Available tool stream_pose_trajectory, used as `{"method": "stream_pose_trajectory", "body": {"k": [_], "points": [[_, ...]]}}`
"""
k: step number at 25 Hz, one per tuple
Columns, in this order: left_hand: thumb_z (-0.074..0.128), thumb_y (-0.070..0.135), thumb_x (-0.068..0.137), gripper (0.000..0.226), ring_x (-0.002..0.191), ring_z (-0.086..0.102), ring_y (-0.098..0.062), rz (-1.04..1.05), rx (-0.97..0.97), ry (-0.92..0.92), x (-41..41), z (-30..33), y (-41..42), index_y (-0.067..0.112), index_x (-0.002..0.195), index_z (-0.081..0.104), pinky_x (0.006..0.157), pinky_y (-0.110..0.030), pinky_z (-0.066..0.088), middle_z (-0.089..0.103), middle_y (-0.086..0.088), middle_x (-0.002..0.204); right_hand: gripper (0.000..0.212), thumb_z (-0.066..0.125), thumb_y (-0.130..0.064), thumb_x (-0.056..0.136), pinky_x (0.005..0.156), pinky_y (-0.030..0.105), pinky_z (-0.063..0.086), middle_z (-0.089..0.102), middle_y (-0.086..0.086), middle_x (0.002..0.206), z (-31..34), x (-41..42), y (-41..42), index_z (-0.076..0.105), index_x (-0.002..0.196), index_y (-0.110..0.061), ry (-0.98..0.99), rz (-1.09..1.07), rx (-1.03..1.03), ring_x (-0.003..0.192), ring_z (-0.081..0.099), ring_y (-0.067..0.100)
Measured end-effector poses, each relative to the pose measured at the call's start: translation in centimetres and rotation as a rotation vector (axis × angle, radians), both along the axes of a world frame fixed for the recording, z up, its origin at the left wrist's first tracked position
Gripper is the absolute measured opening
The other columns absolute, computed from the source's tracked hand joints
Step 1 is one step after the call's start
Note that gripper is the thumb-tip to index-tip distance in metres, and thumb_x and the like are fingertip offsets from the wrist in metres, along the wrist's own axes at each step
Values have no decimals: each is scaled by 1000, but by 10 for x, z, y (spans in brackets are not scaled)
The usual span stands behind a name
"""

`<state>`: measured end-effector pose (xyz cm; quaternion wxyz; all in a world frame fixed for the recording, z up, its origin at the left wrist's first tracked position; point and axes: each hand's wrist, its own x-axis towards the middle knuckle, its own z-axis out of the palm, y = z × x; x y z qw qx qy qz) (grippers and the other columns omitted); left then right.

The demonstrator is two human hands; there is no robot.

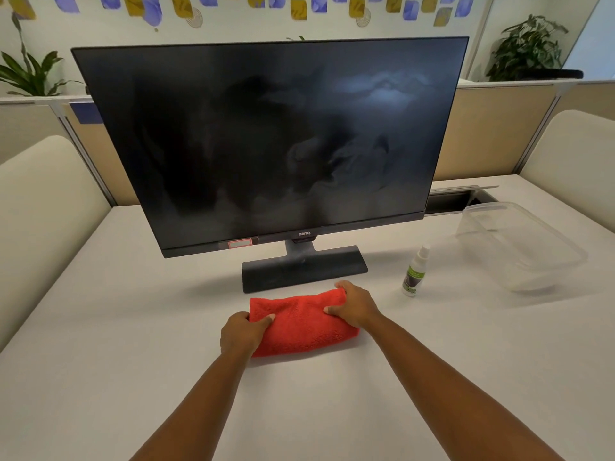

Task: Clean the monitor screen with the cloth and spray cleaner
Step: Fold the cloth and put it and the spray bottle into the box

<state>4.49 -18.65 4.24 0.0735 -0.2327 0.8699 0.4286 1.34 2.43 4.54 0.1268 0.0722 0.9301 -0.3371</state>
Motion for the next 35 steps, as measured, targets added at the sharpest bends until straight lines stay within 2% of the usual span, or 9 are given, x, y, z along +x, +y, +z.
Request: {"method": "stream_pose_trajectory", "body": {"k": [2, 5, 9, 12, 18, 27, 30, 32, 35], "points": [[65, 33, 81, 19, 84, 55, -27, 36, 218, 111, 0, 3, 2, 14, 82, 61, 73, -33, 41, 65, -10, 93, 70, 72, -36, 76, 101, 37, 39, 49, 10, 136, 1, 2, 2, 39, 134, -16, -23, -25, -13, 122, 47, 28], [63, 25, 84, 9, 89, 53, -22, -46, 449, 204, 3, 16, 8, 27, 81, 54, 68, -29, 41, 57, 2, 89, 70, 72, -38, 76, 104, 40, 38, 47, 7, 138, 7, 4, 5, 39, 135, -21, -8, 20, 72, 125, 42, 28], [59, 26, 86, 9, 88, 54, -13, -284, 522, 252, 3, 40, 17, 34, 88, 55, 66, -24, 44, 58, 8, 95, 67, 70, -30, 79, 105, 43, 39, 42, 6, 140, 31, 13, 14, 35, 137, -26, -86, 288, -252, 124, 43, 27], [60, 25, 85, 11, 93, 56, -14, -428, 545, 270, 2, 58, 23, 34, 92, 59, 68, -24, 45, 61, 6, 98, 64, 74, -24, 75, 102, 44, 43, 50, 5, 132, 45, 23, 22, 44, 132, -24, -117, 357, -275, 118, 50, 27], [61, 24, 84, 16, 95, 58, -19, -553, 508, 290, -6, 73, 37, 23, 100, 60, 69, -24, 47, 62, -1, 103, 41, 72, -24, 77, 86, 32, 49, 61, 10, 117, 58, 44, 38, 57, 114, -14, -180, 240, -297, 98, 57, 22], [66, 25, 80, 8, 86, 61, -15, -599, 611, 379, -11, 83, 93, 29, 85, 61, 64, -22, 49, 64, 4, 90, 27, 69, -13, 79, 77, 30, 56, 65, 1, 98, 76, 90, 84, 58, 102, -24, -25, 26, -614, 90, 64, 20], [59, 31, 85, 29, 107, 57, -22, -569, 471, 469, -17, 78, 120, 18, 112, 58, 88, -35, 50, 62, -4, 114, 34, 70, -14, 78, 72, 28, 56, 65, 0, 100, 92, 90, 110, 57, 107, -23, 67, -9, -596, 90, 64, 20], [53, 32, 90, 46, 125, 46, -25, -538, 185, 545, -19, 68, 139, 12, 130, 46, 104, -40, 38, 50, -9, 136, 38, 70, -15, 78, 72, 28, 55, 63, 1, 103, 106, 87, 134, 54, 112, -21, 119, -45, -595, 92, 62, 21], [47, 33, 92, 59, 139, 25, -26, -561, -182, 532, -22, 47, 163, 12, 142, 24, 112, -41, 24, 28, -9, 151, 43, 71, -17, 76, 71, 30, 53, 61, 4, 104, 129, 78, 174, 52, 114, -17, 189, -131, -624, 91, 61, 22]]}}
